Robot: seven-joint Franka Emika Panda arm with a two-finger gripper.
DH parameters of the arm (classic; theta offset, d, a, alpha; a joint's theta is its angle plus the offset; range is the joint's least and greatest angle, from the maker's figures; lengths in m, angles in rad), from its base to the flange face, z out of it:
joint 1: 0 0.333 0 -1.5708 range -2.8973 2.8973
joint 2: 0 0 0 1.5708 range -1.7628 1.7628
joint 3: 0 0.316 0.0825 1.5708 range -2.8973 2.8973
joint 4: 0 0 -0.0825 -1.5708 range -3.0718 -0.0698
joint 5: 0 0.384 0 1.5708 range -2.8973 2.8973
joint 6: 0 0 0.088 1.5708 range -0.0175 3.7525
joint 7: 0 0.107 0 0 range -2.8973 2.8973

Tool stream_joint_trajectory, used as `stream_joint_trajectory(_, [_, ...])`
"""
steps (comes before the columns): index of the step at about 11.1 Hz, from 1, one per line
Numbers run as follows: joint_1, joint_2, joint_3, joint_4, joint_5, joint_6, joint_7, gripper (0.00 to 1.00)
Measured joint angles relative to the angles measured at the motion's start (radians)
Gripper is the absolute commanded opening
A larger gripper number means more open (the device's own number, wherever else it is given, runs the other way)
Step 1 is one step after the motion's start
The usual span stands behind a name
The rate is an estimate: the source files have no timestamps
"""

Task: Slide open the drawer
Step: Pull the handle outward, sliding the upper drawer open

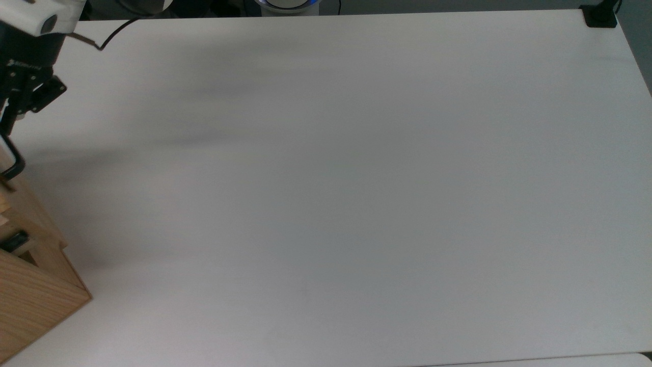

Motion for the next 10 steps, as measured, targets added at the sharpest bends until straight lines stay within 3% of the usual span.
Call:
stream_joint_trajectory(6, [0.080, -0.226, 0.010, -0.205, 0.000, -0.110, 0.000, 0.00])
stream_joint_trajectory(10, [0.090, -0.382, 0.136, -0.221, 0.000, -0.382, 0.001, 0.00])
